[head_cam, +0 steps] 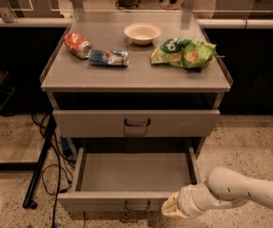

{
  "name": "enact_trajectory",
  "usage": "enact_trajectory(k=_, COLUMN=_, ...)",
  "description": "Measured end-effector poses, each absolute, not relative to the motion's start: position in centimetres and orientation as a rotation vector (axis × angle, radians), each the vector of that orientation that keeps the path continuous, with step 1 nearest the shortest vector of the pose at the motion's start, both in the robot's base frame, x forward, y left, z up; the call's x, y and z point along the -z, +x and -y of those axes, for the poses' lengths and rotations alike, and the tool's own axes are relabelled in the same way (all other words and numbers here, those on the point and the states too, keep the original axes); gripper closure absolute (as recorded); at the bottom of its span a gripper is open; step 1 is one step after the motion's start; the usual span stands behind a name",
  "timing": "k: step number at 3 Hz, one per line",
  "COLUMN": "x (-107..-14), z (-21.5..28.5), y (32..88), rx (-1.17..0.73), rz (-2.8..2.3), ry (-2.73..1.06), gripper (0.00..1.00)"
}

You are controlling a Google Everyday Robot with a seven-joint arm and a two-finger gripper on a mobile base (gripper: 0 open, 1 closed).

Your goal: Close middle drawer

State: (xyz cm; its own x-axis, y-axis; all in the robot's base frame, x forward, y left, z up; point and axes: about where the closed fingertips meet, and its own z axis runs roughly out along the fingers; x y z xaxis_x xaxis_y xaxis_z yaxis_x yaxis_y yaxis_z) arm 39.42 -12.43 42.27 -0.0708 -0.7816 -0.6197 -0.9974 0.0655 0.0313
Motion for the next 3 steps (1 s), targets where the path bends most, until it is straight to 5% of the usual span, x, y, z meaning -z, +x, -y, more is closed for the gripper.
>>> enact_trajectory(k=3, x=-41.71, z=12.25, y=39.95, rx=-0.636, rz=-1.908, ry=-1.771, gripper=0.28)
